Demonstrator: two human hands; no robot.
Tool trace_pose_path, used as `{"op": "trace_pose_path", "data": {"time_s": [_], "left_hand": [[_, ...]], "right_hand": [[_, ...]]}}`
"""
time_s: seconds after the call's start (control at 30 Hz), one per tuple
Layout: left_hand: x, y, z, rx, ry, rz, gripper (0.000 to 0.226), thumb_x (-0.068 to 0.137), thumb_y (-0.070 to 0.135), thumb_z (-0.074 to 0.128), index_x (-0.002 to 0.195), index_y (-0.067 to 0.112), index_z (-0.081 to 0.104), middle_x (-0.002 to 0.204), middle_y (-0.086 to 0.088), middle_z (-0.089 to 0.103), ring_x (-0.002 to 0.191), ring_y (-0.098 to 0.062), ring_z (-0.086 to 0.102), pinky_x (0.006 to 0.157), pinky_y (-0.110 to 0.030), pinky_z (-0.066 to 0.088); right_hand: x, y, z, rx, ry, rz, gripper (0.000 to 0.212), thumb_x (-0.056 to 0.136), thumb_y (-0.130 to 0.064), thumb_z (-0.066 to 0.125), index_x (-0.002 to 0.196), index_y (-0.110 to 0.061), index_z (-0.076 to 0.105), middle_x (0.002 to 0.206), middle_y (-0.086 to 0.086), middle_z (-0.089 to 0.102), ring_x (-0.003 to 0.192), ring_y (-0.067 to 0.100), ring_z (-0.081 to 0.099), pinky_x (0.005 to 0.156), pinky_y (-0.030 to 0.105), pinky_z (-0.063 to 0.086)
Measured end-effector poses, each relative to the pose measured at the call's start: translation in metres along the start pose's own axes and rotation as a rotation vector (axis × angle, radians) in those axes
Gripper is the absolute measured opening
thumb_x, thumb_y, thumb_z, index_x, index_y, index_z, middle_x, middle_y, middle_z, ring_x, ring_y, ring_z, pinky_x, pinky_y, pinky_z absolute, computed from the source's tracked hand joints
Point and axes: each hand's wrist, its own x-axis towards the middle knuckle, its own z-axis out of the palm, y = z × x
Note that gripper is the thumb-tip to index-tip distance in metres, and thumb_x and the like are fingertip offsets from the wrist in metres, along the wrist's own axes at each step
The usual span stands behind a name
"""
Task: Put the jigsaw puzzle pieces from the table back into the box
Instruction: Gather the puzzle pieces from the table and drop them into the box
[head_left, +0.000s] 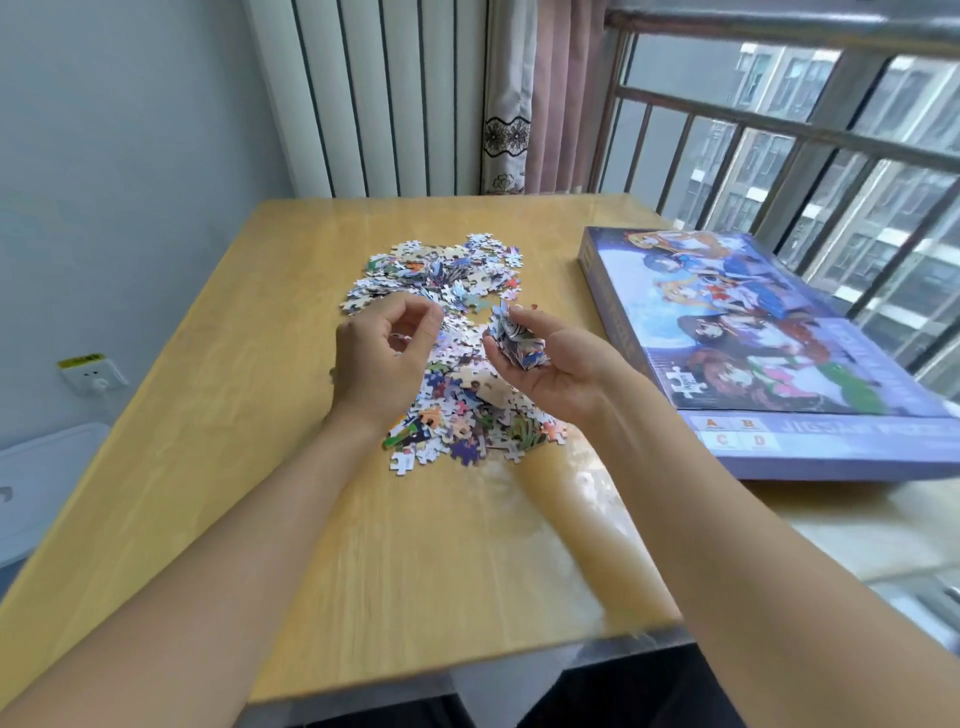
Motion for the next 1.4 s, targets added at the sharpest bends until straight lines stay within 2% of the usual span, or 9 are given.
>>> {"op": "trace_pose_path", "data": {"time_s": [0.23,0.47,0.53,0.67,0.73,0.83,1.03,1.33,1.4], "left_hand": [[-0.017,0.039,0.030,0.132,-0.415,0.185,0.025,0.085,0.017,0.073,0.110,0.018,0.069,0.100,0.004,0.068,0.086,-0.007,0.062,0.073,-0.032,0.055],[-0.053,0.098,0.093,0.209,-0.795,0.349,0.083,0.067,0.040,0.077,0.142,0.019,0.051,0.142,-0.003,0.048,0.133,-0.016,0.038,0.108,-0.017,0.029],[-0.058,0.108,0.110,0.180,-0.745,0.372,0.078,0.066,0.045,0.071,0.138,0.019,0.058,0.138,-0.005,0.054,0.131,-0.022,0.046,0.109,-0.029,0.038],[-0.061,0.117,0.134,0.168,-0.688,0.340,0.045,0.070,0.018,0.064,0.113,0.025,0.073,0.115,0.001,0.070,0.108,-0.020,0.063,0.090,-0.035,0.053],[-0.058,0.122,0.141,0.173,-0.630,0.219,0.021,0.077,0.024,0.058,0.091,0.024,0.074,0.087,0.002,0.071,0.086,-0.023,0.067,0.071,-0.036,0.053],[-0.040,0.128,0.146,0.107,-0.504,0.110,0.019,0.092,0.030,0.056,0.084,0.021,0.072,0.068,0.000,0.065,0.067,-0.028,0.058,0.061,-0.044,0.050],[0.013,0.166,0.133,-0.013,-0.370,-0.063,0.009,0.095,0.025,0.065,0.096,0.021,0.072,0.091,-0.001,0.071,0.087,-0.022,0.065,0.070,-0.030,0.047],[0.047,0.179,0.120,-0.116,-0.283,-0.085,0.023,0.092,0.039,0.070,0.106,0.022,0.075,0.098,0.004,0.074,0.095,-0.018,0.067,0.085,-0.031,0.053],[0.047,0.180,0.121,-0.127,-0.291,-0.072,0.021,0.092,0.038,0.070,0.106,0.024,0.075,0.098,0.006,0.074,0.096,-0.017,0.066,0.085,-0.031,0.053]], "right_hand": [[-0.041,-0.040,-0.028,-0.029,0.017,-0.063,0.009,0.096,-0.005,0.064,0.095,0.004,0.060,0.103,0.022,0.058,0.088,0.029,0.062,0.070,0.036,0.063],[-0.095,-0.087,-0.068,-0.050,0.136,-0.117,0.017,0.095,-0.005,0.065,0.108,0.001,0.057,0.113,0.022,0.053,0.088,0.032,0.059,0.064,0.036,0.063],[-0.107,-0.094,-0.078,-0.046,0.143,-0.133,0.016,0.094,-0.004,0.067,0.106,0.001,0.059,0.117,0.023,0.055,0.096,0.033,0.060,0.067,0.037,0.063],[-0.126,-0.106,-0.088,0.011,0.146,-0.179,0.032,0.094,-0.002,0.066,0.124,0.005,0.057,0.123,0.025,0.056,0.100,0.032,0.061,0.063,0.039,0.063],[-0.135,-0.112,-0.091,0.015,0.131,-0.203,0.039,0.094,-0.002,0.066,0.130,0.006,0.055,0.129,0.026,0.055,0.106,0.033,0.062,0.061,0.037,0.063],[-0.146,-0.117,-0.088,0.011,0.093,-0.232,0.037,0.093,-0.004,0.069,0.127,0.005,0.058,0.128,0.026,0.056,0.115,0.036,0.062,0.067,0.037,0.064],[-0.166,-0.117,-0.078,0.075,0.016,-0.235,0.029,0.095,-0.004,0.064,0.122,0.005,0.058,0.123,0.026,0.061,0.106,0.033,0.065,0.073,0.037,0.063],[-0.152,-0.123,-0.097,0.278,0.218,-0.167,0.013,0.101,-0.004,0.055,0.100,0.008,0.060,0.107,0.022,0.057,0.091,0.029,0.060,0.095,0.037,0.054],[-0.148,-0.130,-0.099,0.300,0.251,-0.173,0.016,0.104,-0.004,0.049,0.107,0.008,0.058,0.114,0.021,0.057,0.101,0.029,0.061,0.101,0.039,0.051]]}}
